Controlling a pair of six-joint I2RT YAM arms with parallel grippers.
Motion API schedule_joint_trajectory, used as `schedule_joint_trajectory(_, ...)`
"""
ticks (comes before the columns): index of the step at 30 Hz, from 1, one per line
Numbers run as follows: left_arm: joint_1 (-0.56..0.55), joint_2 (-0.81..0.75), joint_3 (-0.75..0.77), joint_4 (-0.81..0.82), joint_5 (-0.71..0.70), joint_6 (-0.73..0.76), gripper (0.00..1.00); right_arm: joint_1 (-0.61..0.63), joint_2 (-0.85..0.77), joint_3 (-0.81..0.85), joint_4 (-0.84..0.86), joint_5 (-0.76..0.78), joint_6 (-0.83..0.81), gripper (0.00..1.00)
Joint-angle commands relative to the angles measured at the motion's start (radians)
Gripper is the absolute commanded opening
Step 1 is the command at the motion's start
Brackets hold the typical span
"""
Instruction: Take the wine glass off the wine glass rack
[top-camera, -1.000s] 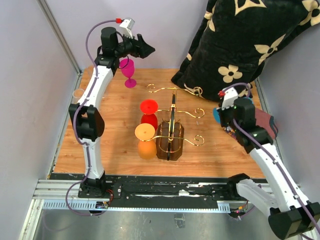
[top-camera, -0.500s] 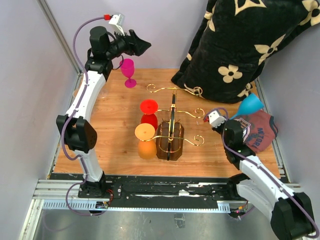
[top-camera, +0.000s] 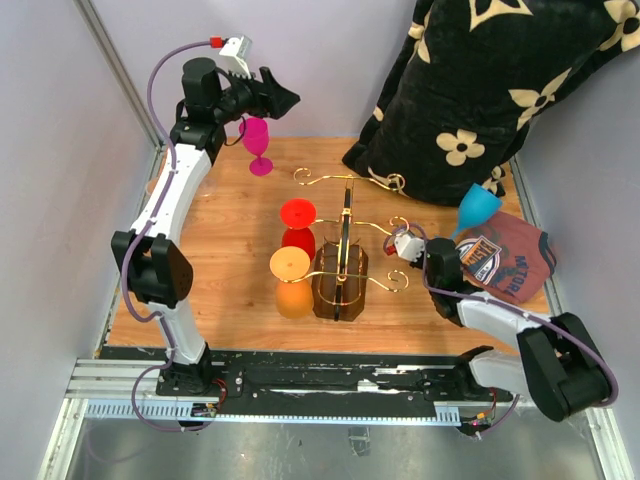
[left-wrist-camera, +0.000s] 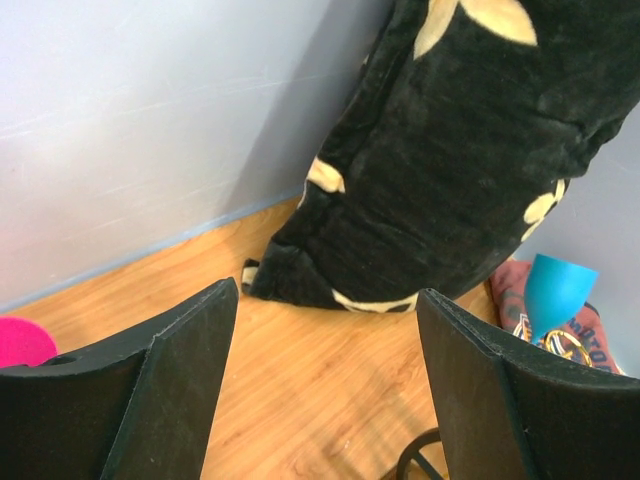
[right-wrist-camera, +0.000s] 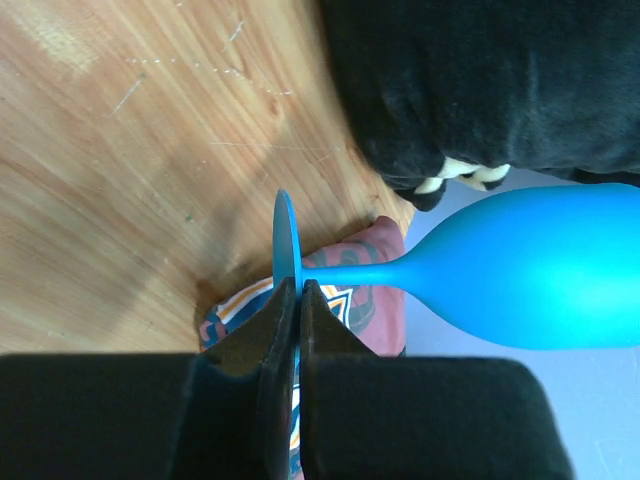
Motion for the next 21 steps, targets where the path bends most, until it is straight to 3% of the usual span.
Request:
schedule_joint_trajectory(1,0.0,-0.082,-0.05,0.015,-0.007,0.014,0.78,0.023,0.066,-0.016,0.104,0.035,-0.033,0.01)
schedule_joint_trajectory(9,-0.002,-0.13,-0.122,0.059,0.021,-0.007,0.79,0.097,0.192,-0.018,0.122,0.047,-0.071,0.01)
schedule_joint_trajectory(19,-0.002,-0.156,-0.177,0.091,0.017,-0.012,0.8,0.103,0.297,0.038,0.054,0.065,0.01,0.01)
schedule_joint_trajectory(21,-0.001,-0.159,-0.188,0.095,0.014,-0.008,0.8,0.103,0.309,0.057,0.016,0.029,0.028,0.05)
